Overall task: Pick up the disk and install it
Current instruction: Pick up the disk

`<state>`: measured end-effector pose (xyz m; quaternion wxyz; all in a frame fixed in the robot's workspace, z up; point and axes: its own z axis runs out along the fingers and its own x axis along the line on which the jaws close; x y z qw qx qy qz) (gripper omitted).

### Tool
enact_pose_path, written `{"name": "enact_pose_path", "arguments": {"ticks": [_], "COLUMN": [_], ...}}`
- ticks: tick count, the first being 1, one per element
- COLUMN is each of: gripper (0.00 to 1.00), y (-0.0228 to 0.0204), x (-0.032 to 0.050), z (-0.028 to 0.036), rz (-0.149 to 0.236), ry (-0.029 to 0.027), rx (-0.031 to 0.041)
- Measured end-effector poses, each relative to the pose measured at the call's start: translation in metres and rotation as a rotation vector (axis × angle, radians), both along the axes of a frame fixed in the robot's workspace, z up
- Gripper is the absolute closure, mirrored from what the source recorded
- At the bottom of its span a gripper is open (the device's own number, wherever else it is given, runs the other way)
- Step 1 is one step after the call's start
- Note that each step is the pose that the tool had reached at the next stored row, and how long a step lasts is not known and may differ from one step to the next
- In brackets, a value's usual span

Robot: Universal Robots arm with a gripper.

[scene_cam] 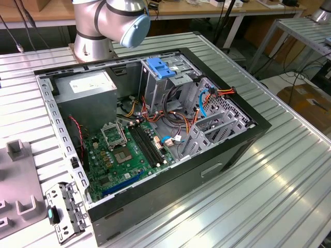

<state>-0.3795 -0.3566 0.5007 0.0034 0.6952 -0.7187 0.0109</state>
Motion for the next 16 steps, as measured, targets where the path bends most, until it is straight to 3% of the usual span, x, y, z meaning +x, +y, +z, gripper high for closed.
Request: {"name": "enact_pose_path", "arguments": {"ticks": [5,12,16], "gripper": [0.63,0.63,0.63], "y": [0.0,0.0,-0.0021], "x": [0.0001,0.0,0.0], "z": [0.0039,0.0039,0.0039], "rz": [0.0,0.0,0.0], "ry": [0.0002,0.0,0.0001], "rx": [-0.0001,0.0,0.0]}}
